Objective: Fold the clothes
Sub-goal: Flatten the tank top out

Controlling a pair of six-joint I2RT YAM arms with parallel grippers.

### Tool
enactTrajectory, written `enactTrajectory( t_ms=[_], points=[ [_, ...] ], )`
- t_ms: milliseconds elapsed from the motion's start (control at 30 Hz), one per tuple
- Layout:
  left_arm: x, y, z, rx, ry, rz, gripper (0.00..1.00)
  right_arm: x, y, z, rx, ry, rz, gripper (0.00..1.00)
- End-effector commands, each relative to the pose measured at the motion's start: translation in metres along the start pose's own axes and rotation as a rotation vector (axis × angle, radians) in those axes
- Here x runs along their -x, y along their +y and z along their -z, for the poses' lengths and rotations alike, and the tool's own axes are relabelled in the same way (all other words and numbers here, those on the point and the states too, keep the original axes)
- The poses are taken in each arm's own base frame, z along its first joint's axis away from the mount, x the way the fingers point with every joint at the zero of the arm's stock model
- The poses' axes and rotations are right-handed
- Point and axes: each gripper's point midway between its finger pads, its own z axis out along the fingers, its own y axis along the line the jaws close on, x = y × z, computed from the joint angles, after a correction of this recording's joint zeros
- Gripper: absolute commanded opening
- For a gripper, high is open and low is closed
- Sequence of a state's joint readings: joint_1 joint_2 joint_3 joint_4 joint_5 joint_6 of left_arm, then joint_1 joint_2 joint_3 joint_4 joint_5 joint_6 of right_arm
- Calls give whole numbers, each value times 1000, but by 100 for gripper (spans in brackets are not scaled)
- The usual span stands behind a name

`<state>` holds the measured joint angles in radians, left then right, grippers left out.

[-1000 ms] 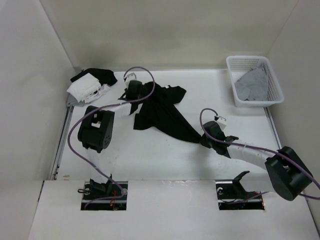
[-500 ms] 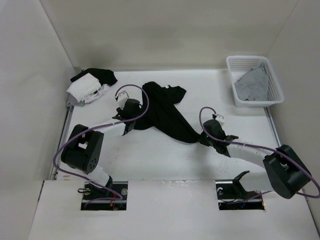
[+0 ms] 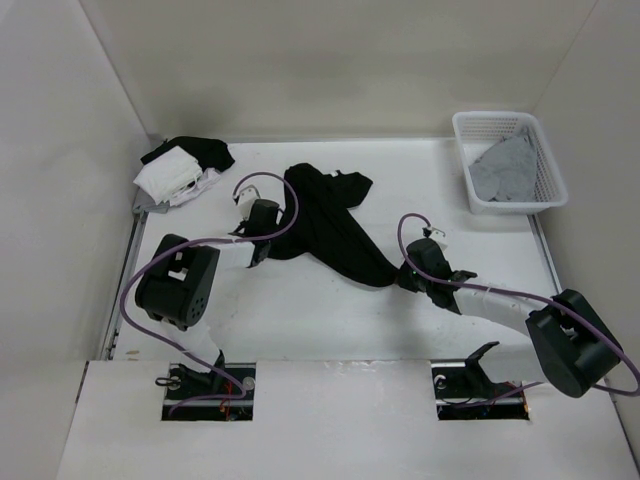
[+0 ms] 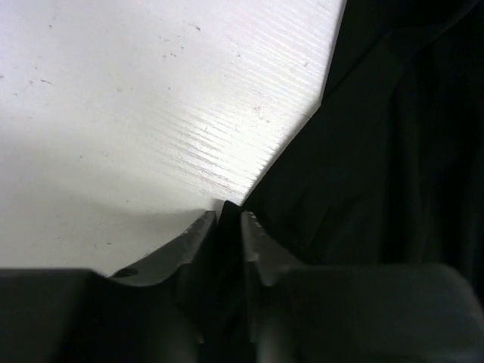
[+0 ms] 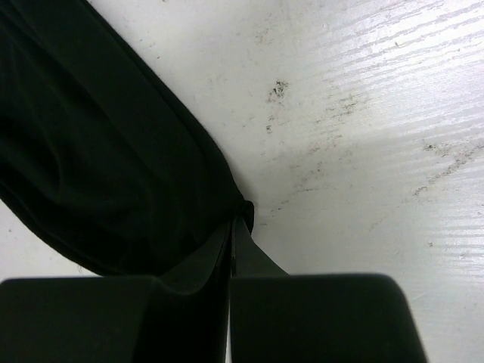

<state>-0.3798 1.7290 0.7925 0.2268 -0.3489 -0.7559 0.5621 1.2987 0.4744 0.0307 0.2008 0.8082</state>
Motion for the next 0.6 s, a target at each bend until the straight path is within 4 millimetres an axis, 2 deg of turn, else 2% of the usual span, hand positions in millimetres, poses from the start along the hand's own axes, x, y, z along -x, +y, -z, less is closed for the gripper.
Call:
enactTrajectory(
  t_ms=[0, 167, 300, 400, 500, 567],
  points=[
    [17, -21, 5, -70, -33, 23, 12, 7, 6, -2, 28, -29, -3, 0],
    [35, -35, 57, -159, -92, 6, 8, 8, 4, -1, 23, -39, -8, 0],
    [24, -32, 114, -278, -108, -44, 7, 5, 1, 5, 27, -42, -32, 0],
    [-6, -10, 142, -310, -54, -40, 7, 3, -3, 7, 21, -39, -53, 0],
    [-33, 15, 160, -301, -5, 18, 9, -6, -4, 12, 16, -7, -58, 0],
    [-41, 34, 166, -270, 7, 68, 20, -11, -3, 19, 19, 9, -54, 0]
  ],
)
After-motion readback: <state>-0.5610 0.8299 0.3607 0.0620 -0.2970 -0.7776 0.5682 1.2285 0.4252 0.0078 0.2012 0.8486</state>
